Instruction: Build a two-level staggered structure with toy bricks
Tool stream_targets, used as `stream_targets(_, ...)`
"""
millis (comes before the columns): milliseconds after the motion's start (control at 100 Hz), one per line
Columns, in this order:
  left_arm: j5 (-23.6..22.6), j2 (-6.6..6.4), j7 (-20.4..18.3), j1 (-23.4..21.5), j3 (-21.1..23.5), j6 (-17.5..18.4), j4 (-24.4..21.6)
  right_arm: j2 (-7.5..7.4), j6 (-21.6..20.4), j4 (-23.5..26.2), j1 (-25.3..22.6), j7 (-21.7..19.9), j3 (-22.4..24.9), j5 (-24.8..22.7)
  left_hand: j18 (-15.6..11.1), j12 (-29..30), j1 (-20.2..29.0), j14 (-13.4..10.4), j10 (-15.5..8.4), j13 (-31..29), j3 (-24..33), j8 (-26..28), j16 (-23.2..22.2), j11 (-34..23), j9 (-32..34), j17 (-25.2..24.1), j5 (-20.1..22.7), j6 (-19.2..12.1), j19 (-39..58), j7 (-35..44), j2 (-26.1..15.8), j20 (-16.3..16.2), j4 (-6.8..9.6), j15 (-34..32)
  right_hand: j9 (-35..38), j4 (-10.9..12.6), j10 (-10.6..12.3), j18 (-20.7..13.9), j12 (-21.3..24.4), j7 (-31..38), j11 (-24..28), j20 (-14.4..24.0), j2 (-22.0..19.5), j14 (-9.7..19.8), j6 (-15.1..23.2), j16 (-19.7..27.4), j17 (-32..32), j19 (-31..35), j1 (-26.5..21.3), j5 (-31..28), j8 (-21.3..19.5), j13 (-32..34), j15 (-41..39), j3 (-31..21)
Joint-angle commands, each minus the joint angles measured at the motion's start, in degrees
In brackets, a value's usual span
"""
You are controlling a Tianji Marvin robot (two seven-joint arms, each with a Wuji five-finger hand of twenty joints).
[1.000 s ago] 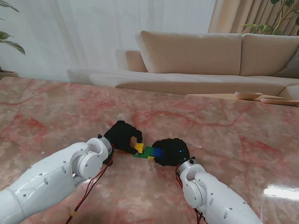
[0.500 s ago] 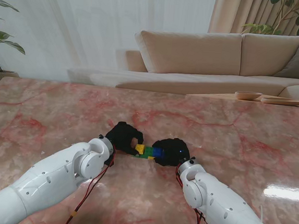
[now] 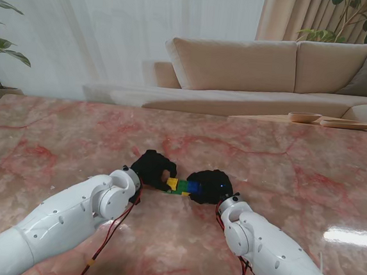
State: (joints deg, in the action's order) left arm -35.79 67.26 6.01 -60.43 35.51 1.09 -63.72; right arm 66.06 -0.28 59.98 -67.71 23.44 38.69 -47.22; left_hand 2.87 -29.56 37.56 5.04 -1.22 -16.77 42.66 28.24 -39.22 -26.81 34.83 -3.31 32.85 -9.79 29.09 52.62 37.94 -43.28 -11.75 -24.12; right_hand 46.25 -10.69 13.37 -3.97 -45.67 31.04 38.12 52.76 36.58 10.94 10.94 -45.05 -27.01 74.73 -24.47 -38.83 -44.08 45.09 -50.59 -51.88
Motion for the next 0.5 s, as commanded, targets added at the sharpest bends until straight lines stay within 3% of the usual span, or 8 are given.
stream_targets(0, -0.2, 0.34, 0.2, 0.1, -0.2, 0.0, 0.2, -0.07, 0.2, -0.4, -0.9, -1.3, -0.2, 0.0, 0.3, -0.8, 0.5, 0.8, -0.1, -1.4, 4.3, 3.6, -0.5, 0.3, 1.3, -0.5, 7.2, -3.9, 1.3, 6.1, -3.7, 0.8, 0.34, 1.2, -0.4, 3.1, -1.5, -1.2, 3.4, -0.6, -3.7, 0.7, -0.9, 0.6, 0.2, 0.1, 0.6, -0.1, 0.7, -0.5, -1.3, -1.5, 0.2, -1.7)
stream_targets(300, -0.4, 0.28, 0.1, 0.1, -0.4, 0.0, 0.2, -0.12, 0.1, -0.3, -0.9, -1.2, -0.3, -0.2, 0.3, -0.8, 0.2, 0.7, -0.2, -1.1, 4.0, 5.3, -0.6, 0.3, 0.6, -0.5, 3.8, -4.5, 1.0, 6.8, -3.0, 0.8, 0.26, 1.2, -0.1, 2.4, -1.5, -1.2, 3.4, -0.4, -3.7, 0.7, -0.7, 0.6, 0.4, 0.1, 0.6, -0.1, 0.4, -0.7, -1.2, -1.3, 0.2, -1.7)
stream_targets(490, -0.4, 0.43, 0.7, 0.1, -0.5, 0.5, 0.5, -0.11, 0.0, -0.4, -0.8, -1.0, -0.5, -0.4, 0.2, -0.9, 0.3, 0.7, -0.4, -1.2, 4.2, 6.2, -0.6, 0.1, 0.6, -0.5, 3.7, -5.1, 0.8, 7.5, -2.8, 0.7, 0.32, 1.1, -0.1, 2.0, -1.6, -1.2, 3.4, -0.3, -3.7, 0.7, -0.7, 0.6, 0.4, 0.1, 0.5, -0.1, 0.3, -0.7, -1.0, -1.2, 0.2, -1.7)
